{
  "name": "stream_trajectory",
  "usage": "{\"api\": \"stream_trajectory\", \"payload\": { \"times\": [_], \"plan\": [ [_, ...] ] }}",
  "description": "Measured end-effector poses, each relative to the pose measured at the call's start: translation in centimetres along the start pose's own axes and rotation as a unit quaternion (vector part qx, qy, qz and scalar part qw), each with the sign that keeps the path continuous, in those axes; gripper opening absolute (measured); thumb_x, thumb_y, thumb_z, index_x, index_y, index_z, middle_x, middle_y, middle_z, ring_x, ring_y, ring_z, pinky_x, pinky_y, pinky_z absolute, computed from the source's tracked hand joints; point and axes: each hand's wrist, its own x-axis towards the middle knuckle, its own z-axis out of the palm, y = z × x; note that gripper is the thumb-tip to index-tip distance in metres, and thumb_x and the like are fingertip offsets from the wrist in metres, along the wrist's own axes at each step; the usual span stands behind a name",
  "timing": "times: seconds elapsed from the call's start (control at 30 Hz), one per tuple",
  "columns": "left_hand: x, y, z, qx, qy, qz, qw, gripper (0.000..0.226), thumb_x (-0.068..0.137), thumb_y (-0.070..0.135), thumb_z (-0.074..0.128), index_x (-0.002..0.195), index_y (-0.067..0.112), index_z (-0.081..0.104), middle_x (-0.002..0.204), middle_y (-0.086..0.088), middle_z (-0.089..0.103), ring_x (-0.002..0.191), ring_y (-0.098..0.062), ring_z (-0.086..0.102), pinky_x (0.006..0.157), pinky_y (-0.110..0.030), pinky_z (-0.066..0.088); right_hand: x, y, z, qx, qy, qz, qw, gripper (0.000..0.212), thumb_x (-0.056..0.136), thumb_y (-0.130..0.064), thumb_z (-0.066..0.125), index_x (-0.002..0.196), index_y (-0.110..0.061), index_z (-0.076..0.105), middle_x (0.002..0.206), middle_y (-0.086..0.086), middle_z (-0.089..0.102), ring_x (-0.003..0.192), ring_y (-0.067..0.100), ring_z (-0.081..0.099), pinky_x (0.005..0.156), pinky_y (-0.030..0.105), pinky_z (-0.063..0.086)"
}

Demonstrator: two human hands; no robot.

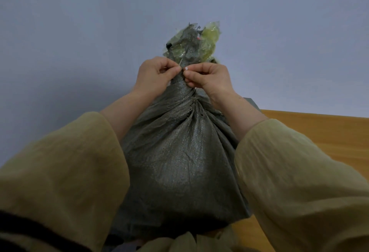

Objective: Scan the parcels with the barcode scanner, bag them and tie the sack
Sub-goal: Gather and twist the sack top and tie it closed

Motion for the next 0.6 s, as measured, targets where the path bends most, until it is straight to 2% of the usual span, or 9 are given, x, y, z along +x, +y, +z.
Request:
{"api": "stream_trajectory", "payload": {
  "times": [0.13, 0.2, 0.27, 0.33, 0.43, 0.6],
  "plan": [
    [-0.11, -0.23, 0.01, 0.011, -0.003, 0.021, 1.000, 0.012, 0.087, 0.015, 0.066, 0.094, 0.005, 0.070, 0.083, -0.004, 0.064, 0.067, -0.004, 0.054, 0.064, -0.011, 0.044, -0.16, -0.21, 0.01, -0.028, 0.009, -0.011, 1.000, 0.011, 0.080, 0.002, 0.071, 0.077, -0.008, 0.069, 0.060, 0.000, 0.066, 0.055, 0.009, 0.061, 0.049, 0.018, 0.047],
    [-0.10, -0.22, 0.09, 0.013, 0.003, 0.024, 1.000, 0.010, 0.086, 0.015, 0.067, 0.093, 0.008, 0.070, 0.079, -0.002, 0.063, 0.062, 0.003, 0.051, 0.061, -0.007, 0.042, -0.12, -0.20, 0.01, -0.025, 0.011, -0.016, 0.999, 0.011, 0.081, 0.003, 0.070, 0.077, -0.007, 0.067, 0.058, 0.000, 0.065, 0.051, 0.008, 0.060, 0.048, 0.018, 0.048],
    [-0.05, -0.20, 0.13, 0.010, 0.006, 0.021, 1.000, 0.010, 0.086, 0.016, 0.067, 0.092, 0.008, 0.070, 0.078, -0.005, 0.062, 0.061, 0.001, 0.049, 0.061, -0.008, 0.040, -0.05, -0.15, -0.01, -0.025, 0.014, -0.016, 0.999, 0.009, 0.082, 0.003, 0.069, 0.080, -0.006, 0.068, 0.060, 0.002, 0.064, 0.049, 0.008, 0.058, 0.050, 0.019, 0.050],
    [-0.05, -0.20, 0.17, 0.005, 0.005, 0.019, 1.000, 0.011, 0.086, 0.015, 0.067, 0.093, 0.007, 0.070, 0.077, -0.005, 0.061, 0.063, -0.004, 0.048, 0.061, -0.009, 0.040, -0.09, -0.20, -0.01, -0.028, 0.015, -0.017, 0.999, 0.009, 0.083, 0.003, 0.067, 0.091, 0.001, 0.069, 0.064, 0.005, 0.064, 0.047, 0.006, 0.057, 0.052, 0.019, 0.051],
    [-0.12, -0.23, 0.22, 0.000, 0.001, 0.021, 1.000, 0.010, 0.087, 0.015, 0.066, 0.092, 0.008, 0.070, 0.073, 0.006, 0.059, 0.067, -0.004, 0.048, 0.063, -0.009, 0.039, -0.20, -0.44, 0.05, -0.035, 0.009, -0.024, 0.999, 0.023, 0.085, 0.005, 0.064, 0.108, 0.005, 0.066, 0.068, 0.006, 0.064, 0.046, 0.003, 0.055, 0.052, 0.017, 0.050],
    [-0.13, -0.36, 0.18, 0.006, 0.003, 0.031, 1.000, 0.012, 0.087, 0.016, 0.067, 0.092, 0.007, 0.071, 0.076, 0.007, 0.059, 0.062, 0.003, 0.047, 0.062, -0.007, 0.040, -0.33, -0.53, 0.02, -0.017, 0.006, -0.017, 1.000, 0.016, 0.085, 0.006, 0.064, 0.100, 0.005, 0.068, 0.064, 0.003, 0.065, 0.046, 0.005, 0.056, 0.054, 0.018, 0.053]
  ]
}}
